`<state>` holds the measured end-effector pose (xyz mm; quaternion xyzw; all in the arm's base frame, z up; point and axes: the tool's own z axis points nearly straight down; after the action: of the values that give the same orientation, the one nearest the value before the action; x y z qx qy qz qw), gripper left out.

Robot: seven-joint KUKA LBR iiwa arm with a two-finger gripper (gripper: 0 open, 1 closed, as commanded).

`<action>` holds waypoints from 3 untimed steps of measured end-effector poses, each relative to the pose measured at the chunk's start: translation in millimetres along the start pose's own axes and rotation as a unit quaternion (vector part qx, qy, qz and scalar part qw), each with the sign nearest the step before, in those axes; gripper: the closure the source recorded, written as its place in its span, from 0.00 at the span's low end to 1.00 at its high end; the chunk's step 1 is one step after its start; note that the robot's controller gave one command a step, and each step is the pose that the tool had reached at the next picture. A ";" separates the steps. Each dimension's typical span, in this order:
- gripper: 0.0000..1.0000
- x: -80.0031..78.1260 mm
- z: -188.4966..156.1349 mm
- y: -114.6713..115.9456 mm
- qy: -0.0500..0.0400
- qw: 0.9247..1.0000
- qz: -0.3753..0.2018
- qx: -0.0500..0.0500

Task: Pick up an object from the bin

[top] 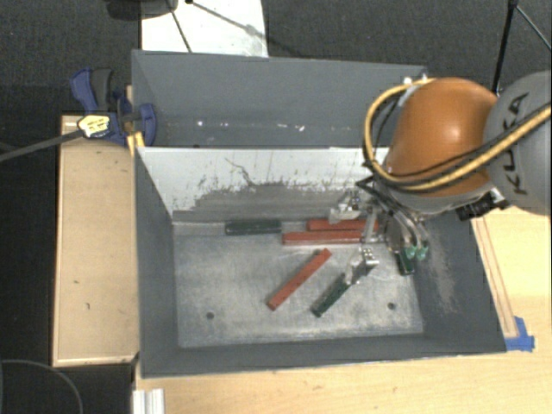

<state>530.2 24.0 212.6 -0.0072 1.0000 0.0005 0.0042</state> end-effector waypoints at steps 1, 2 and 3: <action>0.00 9.5 39.8 -5.6 0.006 1.000 -0.027 0.000; 1.00 -8.3 130.8 -14.9 -0.003 0.996 -0.086 0.000; 0.00 -3.2 135.8 -15.8 0.005 0.996 -0.086 0.001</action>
Offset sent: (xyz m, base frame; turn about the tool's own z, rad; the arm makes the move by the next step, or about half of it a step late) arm 0.0028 -0.0150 -0.1423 -0.1752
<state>534.8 8.4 76.8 -0.0932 0.9956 -0.0004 -0.0007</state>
